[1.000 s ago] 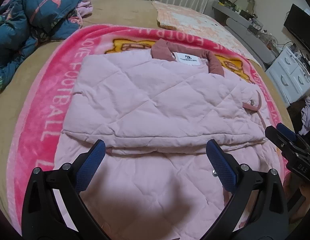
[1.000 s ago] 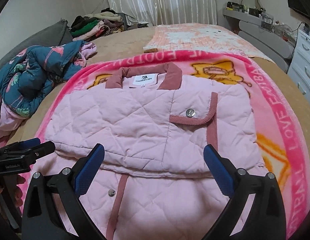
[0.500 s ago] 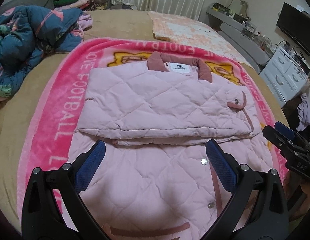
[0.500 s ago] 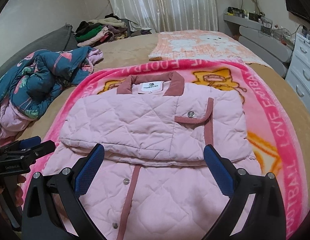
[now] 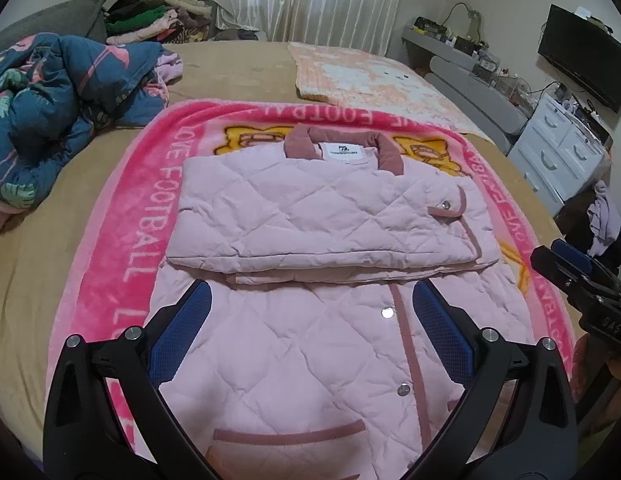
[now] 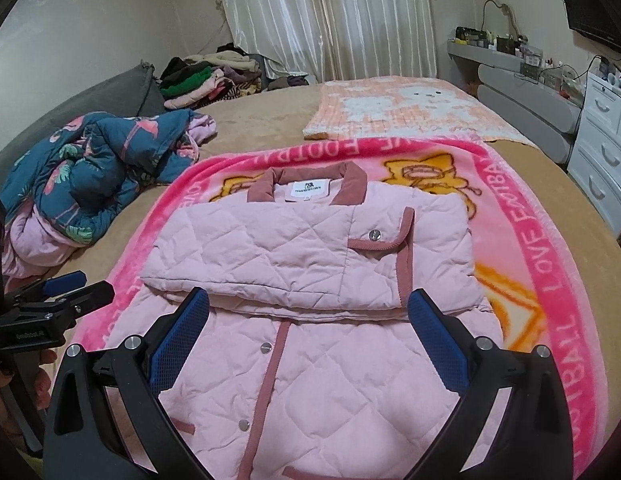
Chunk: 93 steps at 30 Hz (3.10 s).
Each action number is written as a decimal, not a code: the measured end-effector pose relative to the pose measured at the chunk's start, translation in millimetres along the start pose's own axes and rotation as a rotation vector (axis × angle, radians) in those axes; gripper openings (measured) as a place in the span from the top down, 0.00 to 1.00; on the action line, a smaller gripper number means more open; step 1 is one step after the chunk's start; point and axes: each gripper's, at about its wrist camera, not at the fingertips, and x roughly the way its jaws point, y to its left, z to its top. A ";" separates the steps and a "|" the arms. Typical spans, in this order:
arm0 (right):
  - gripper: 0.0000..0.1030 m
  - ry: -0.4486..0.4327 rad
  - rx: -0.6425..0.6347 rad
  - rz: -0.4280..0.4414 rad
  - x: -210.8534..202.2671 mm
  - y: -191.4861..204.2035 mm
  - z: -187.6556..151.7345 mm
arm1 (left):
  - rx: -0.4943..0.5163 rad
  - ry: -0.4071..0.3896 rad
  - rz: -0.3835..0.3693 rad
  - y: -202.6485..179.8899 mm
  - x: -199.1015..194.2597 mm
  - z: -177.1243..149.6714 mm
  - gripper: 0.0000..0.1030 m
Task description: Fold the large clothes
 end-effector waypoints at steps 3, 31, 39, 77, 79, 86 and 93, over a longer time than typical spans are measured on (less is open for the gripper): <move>0.04 -0.021 -0.004 0.007 -12.0 1.4 1.5 | 0.002 -0.017 -0.007 -3.0 -10.3 -0.7 0.08; 0.04 -0.173 -0.050 0.029 -119.2 9.1 -13.6 | 0.040 -0.157 -0.073 -14.4 -100.0 -30.4 0.08; 0.04 -0.175 -0.044 0.015 -134.3 1.2 -34.4 | 0.057 -0.176 -0.041 -11.2 -106.7 -51.1 0.08; 0.04 0.046 -0.029 -0.087 -97.1 -50.4 -171.7 | 0.041 -0.035 0.120 24.6 -51.4 -157.8 0.08; 0.04 0.059 -0.022 -0.094 -95.9 -55.0 -177.5 | 0.038 -0.026 0.127 29.1 -48.5 -162.5 0.08; 0.04 0.122 0.019 -0.117 -89.2 -75.5 -197.2 | 0.018 0.010 0.142 48.5 -38.2 -177.7 0.08; 0.04 0.152 0.042 -0.148 -92.7 -93.6 -210.4 | 0.008 0.038 0.163 69.8 -32.8 -195.7 0.08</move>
